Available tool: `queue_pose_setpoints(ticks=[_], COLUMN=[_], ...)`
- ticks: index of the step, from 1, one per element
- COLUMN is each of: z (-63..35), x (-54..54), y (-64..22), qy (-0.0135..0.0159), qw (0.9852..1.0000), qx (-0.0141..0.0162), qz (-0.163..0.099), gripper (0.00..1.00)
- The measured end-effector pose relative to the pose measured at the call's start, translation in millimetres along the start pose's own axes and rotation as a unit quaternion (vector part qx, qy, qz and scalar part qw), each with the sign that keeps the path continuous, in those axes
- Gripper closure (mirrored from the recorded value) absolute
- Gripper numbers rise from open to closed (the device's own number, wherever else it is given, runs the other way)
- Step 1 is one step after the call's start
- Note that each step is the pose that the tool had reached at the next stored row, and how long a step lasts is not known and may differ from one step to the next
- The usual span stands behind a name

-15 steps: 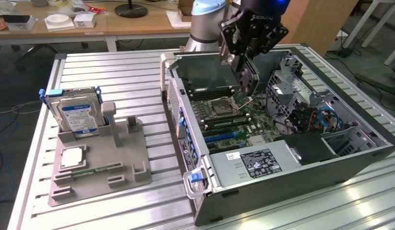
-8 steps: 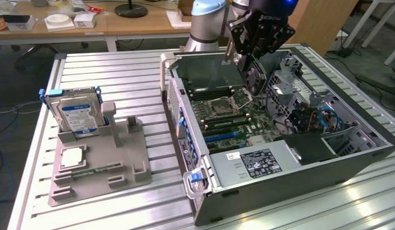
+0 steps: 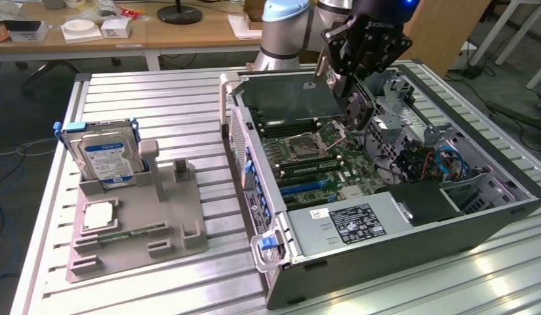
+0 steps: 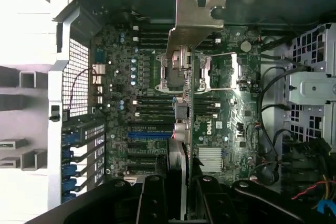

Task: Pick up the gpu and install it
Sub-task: 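Pick up the gpu and move the gpu toward the slot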

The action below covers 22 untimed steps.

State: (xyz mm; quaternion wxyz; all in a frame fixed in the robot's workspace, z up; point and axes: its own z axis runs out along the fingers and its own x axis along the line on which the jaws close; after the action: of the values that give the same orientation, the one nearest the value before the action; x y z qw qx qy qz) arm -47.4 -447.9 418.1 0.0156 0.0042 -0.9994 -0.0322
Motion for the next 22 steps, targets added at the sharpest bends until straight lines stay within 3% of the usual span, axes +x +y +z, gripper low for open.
queue_pose_setpoints(ticks=[18, 22], z=[3.5, 3.9], x=[-37.8, -41.6], y=[-0.5, -0.6], qy=[0.0009, 0.0008], qw=[1.0000, 1.0000], qx=[0.0002, 0.0003], qz=[-0.007, -0.006], gripper=[0.73, 0.73])
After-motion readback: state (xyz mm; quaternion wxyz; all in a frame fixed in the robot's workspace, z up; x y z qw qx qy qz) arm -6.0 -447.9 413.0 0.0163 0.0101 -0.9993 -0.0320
